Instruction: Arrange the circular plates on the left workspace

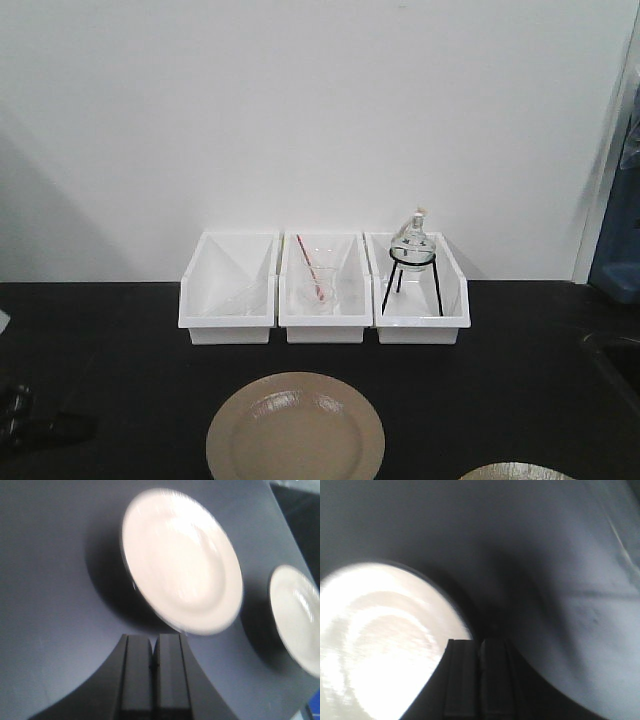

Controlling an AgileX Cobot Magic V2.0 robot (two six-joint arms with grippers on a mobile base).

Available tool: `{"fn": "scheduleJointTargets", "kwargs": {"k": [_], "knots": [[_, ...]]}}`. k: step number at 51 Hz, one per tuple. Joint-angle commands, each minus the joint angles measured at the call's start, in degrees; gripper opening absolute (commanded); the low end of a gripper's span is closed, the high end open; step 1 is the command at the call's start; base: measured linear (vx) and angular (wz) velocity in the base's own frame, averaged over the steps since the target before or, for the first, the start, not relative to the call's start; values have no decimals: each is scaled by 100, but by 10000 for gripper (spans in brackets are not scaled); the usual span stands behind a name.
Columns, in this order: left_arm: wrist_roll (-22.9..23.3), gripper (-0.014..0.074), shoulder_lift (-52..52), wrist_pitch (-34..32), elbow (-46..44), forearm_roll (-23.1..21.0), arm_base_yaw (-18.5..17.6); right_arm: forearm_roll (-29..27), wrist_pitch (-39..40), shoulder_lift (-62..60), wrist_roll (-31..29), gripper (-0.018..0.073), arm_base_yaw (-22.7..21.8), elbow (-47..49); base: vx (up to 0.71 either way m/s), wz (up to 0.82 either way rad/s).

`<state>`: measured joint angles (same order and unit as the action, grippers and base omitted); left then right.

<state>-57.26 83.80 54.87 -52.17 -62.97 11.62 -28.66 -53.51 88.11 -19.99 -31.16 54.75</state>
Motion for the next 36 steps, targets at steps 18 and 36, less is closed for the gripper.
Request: {"fn": "scheduleJointTargets", "kwargs": {"k": [18,36], "knots": [[0,-1,-2108,-99,1515,-555,2,-608,-267,603,-957,34,-29,246,0,0],[-16,-1,-2547,-243,1787,-338,-3,-1844,-1461,1140,-1572,-4,-390,1077,0,0]]}}
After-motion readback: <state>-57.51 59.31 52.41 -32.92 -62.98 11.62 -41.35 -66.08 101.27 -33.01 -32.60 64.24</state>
